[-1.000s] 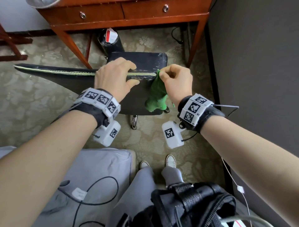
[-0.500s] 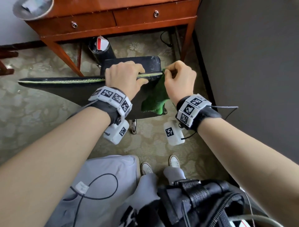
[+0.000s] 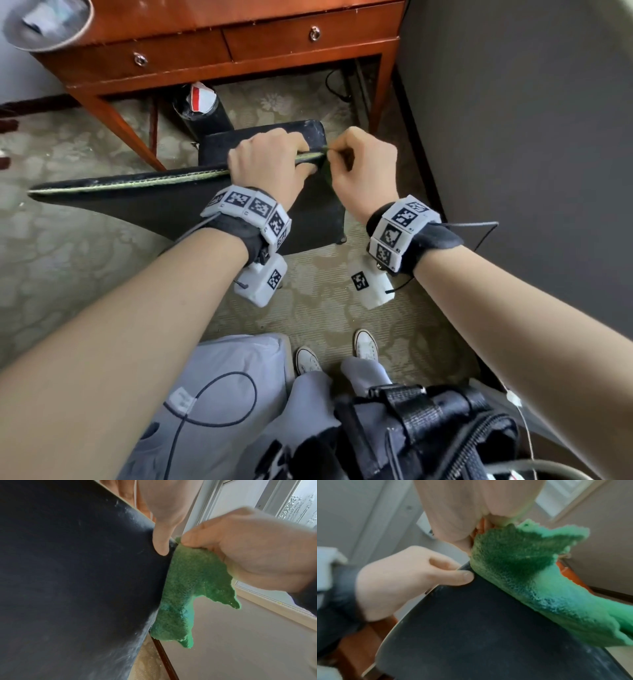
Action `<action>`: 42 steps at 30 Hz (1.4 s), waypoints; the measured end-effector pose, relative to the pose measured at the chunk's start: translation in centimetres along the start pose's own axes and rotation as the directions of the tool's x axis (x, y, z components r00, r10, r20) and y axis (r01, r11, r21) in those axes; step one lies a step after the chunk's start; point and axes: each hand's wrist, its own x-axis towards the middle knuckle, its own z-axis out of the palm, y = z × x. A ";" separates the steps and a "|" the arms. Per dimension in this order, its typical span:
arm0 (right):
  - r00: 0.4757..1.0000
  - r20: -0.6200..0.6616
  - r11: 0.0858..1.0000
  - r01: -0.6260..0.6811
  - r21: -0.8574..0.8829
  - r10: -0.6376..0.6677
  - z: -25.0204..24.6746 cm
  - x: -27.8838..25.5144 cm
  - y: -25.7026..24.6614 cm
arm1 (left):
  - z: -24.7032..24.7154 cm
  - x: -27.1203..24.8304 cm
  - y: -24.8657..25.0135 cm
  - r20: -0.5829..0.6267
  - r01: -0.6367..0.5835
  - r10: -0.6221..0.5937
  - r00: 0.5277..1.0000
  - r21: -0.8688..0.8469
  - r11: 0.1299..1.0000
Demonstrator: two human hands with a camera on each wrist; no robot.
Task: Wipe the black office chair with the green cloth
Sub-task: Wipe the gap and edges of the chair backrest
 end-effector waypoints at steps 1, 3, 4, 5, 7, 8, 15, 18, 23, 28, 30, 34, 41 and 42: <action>1.000 0.016 1.000 0.025 -0.006 -0.024 0.1 0.2 -0.1 | -0.1 0.1 0.1 0.001 -0.003 0.003 1.000 0.006 1.000; 0.999 0.013 0.999 0.029 -0.030 -0.029 0.1 0.7 0.4 | -0.2 0.3 0.3 0.010 -0.005 0.005 1.000 0.011 1.000; 1.000 -0.001 0.999 0.017 -0.039 -0.018 0.0 0.9 0.8 | -0.2 0.4 0.5 0.016 -0.003 0.003 1.000 0.014 1.000; 1.000 -0.018 0.999 0.001 -0.049 -0.002 -0.1 1.1 1.1 | -0.2 0.4 0.7 0.020 -0.001 0.001 1.000 0.017 1.000; 0.998 -0.054 0.998 -0.036 -0.051 0.033 -0.4 1.3 1.4 | -0.2 0.6 1.2 0.025 0.003 -0.003 1.000 0.021 1.000; 0.996 -0.070 0.997 -0.057 -0.047 0.054 -0.4 1.5 1.5 | -0.2 0.7 1.4 0.024 0.004 -0.005 1.000 0.019 1.000; 0.982 -0.143 0.989 -0.132 -0.066 0.122 -0.5 2.2 2.3 | 0.0 1.5 2.5 0.017 -0.006 0.006 1.000 0.005 1.000; 0.996 -0.086 0.999 -0.024 -0.049 0.020 -0.1 1.3 1.6 | 0.2 1.5 2.6 0.007 -0.013 0.013 1.000 0.011 1.000; 0.995 -0.068 0.993 -0.076 -0.091 0.070 -1.6 2.7 3.0 | 0.0 1.6 2.3 0.011 -0.026 0.026 1.000 0.016 1.000; 0.978 -0.099 0.980 -0.188 -0.063 0.181 -1.9 2.6 4.1 | 0.3 1.4 2.3 0.002 -0.008 0.008 1.000 0.028 1.000; 0.990 -0.100 0.995 -0.097 -0.003 0.096 -1.5 2.0 3.1 | 0.3 1.4 2.2 0.001 -0.005 0.004 1.000 0.034 0.999; 0.998 0.034 0.998 0.062 -0.027 -0.061 -0.1 1.3 0.9 | 0.3 1.4 2.3 -0.022 -0.006 0.007 1.000 0.040 0.999; 1.000 -0.026 0.990 -0.012 -0.142 0.009 -1.6 3.1 2.4 | -0.5 1.1 -1.0 -0.021 -0.059 0.059 0.998 -0.010 0.998; 1.000 -0.028 0.989 -0.015 -0.147 0.011 -1.5 3.0 2.3 | -0.4 0.9 -1.5 -0.031 -0.055 0.054 0.998 -0.007 0.998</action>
